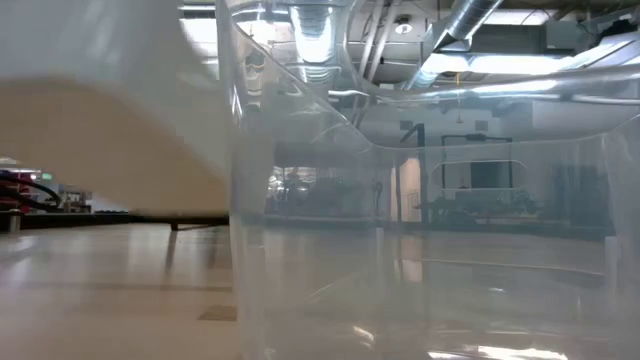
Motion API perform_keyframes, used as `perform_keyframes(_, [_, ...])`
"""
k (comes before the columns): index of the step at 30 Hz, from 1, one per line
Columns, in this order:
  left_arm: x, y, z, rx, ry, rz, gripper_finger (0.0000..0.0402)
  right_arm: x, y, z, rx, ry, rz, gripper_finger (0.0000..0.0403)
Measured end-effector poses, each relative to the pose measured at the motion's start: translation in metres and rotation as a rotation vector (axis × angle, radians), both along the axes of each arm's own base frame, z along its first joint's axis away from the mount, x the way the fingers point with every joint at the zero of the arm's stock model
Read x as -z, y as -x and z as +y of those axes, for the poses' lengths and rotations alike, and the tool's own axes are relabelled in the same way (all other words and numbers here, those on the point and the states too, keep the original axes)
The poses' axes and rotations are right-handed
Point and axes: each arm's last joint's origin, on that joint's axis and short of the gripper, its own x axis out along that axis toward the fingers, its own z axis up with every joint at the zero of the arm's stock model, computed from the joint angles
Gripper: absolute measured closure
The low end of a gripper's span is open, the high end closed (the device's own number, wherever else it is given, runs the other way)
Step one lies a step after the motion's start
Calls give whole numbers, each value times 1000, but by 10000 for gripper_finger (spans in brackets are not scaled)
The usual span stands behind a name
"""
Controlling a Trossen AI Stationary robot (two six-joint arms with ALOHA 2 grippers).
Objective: Stack baskets on shelf by color
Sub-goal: Stack the white bin on top of the white bin on the shelf
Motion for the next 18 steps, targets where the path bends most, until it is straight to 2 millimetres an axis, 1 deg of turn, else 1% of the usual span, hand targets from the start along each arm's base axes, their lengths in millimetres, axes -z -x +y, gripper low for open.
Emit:
perform_keyframes(2, [-14,-2,4,-11,-8,-13,401,0,-4,-5,-7,11,1,228])
perform_keyframes(5, [-38,-5,9,-38,5,-51,401,-3,-7,-12,-47,-21,26,228])
perform_keyframes(10, [-80,-8,18,-77,-32,-200,401,-23,-8,-23,-100,-64,-16,228])
perform_keyframes(13, [-100,-12,28,-97,-54,-288,402,-37,-4,-28,-135,-67,-65,228])
perform_keyframes(18, [-130,-20,50,-134,-100,-433,401,-60,11,-35,-195,-70,-147,228])
